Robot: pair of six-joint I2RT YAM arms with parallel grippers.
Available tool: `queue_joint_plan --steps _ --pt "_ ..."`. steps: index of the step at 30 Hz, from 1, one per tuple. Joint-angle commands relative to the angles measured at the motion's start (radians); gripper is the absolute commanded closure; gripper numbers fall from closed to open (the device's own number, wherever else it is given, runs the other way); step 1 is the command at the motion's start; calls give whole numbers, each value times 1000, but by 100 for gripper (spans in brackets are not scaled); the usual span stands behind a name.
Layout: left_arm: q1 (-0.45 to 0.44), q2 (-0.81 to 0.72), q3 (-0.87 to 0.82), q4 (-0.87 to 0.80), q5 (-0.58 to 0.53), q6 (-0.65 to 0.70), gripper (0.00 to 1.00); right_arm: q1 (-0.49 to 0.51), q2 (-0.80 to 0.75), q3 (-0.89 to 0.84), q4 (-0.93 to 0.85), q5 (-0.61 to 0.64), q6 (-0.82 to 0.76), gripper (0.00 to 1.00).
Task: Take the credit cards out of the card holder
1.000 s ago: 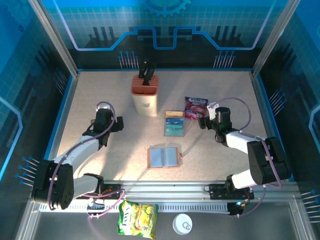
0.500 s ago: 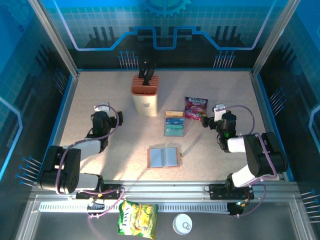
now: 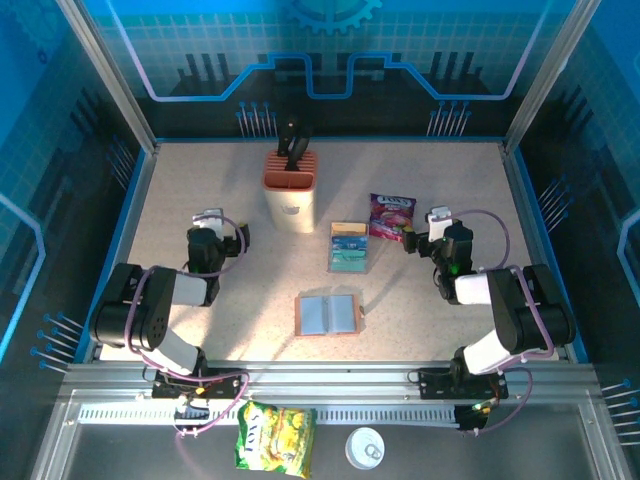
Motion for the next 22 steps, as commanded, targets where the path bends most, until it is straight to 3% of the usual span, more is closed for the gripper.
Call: queue_joint_plan --steps 1,22 --pt "10 -1 19 35 14 17 1 -17 8 21 33 -6 12 0" --pt "8 -1 16 41 16 21 1 -31 6 20 39 -25 22 0"
